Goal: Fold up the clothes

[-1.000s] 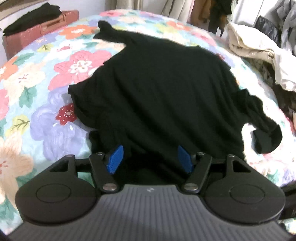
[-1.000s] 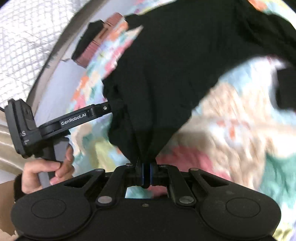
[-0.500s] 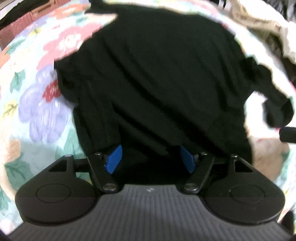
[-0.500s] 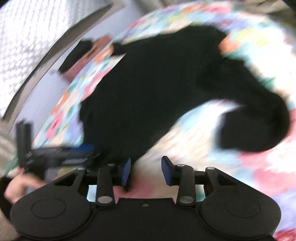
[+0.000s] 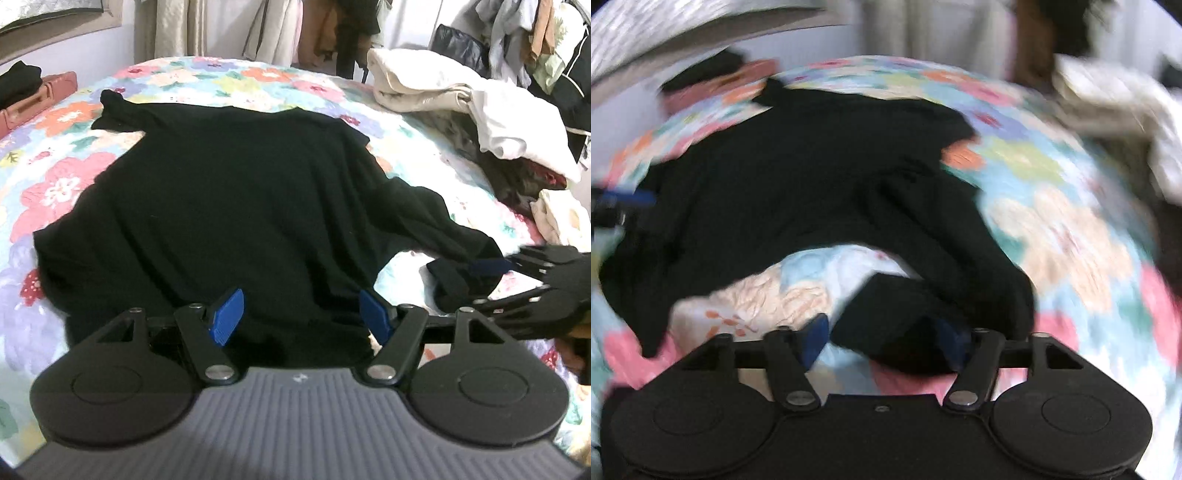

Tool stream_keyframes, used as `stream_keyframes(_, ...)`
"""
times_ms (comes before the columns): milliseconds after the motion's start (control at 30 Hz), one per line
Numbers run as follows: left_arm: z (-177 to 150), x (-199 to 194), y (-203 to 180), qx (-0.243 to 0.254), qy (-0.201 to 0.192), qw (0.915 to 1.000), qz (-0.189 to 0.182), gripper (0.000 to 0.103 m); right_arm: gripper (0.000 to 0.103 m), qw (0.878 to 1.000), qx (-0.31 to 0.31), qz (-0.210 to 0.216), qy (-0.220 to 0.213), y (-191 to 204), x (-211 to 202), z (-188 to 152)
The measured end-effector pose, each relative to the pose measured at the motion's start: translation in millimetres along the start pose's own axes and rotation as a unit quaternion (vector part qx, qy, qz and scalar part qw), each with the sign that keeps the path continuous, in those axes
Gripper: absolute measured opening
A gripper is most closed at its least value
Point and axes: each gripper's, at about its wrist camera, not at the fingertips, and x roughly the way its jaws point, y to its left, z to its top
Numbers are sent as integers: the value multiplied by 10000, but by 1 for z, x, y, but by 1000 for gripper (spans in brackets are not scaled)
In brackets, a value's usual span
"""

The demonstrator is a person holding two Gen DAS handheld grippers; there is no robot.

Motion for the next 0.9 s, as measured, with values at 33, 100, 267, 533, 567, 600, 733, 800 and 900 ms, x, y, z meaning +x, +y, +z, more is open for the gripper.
stream_keyframes(33,-1,2,-3,42,20,10000,43,69,48,9998,-193,-56,-31,0,7,1)
stream_keyframes(100,-4,5,-9,126,60,9998,130,69,8,9999,-88,48,-57,-11,7,1)
stream_keyframes(267,-12,6,-13,475,61,9979,429,69,8,9956,340,-464,-739,-52,-70,-5)
stream_keyframes(533,-7,9,8,-79,148,9989,432,69,7,9756,728,-1810,-1002,-118,-183,-41)
stream_keyframes(567,-7,8,9,-69,128,9987,489,69,7,9729,789,-1936,-985,-123,-190,-48)
stream_keyframes(600,-8,9,9,-3,121,9982,584,69,7,9700,849,-2060,-967,-128,-198,-54)
stream_keyframes(733,-9,12,8,83,209,9969,759,69,7,9565,1091,-2555,-893,-148,-228,-79)
stream_keyframes(800,-11,13,7,103,236,9966,783,69,7,9485,1211,-2799,-855,-158,-244,-92)
stream_keyframes(900,-11,17,3,213,300,9954,890,69,7,9351,1388,-3161,-796,-173,-267,-111)
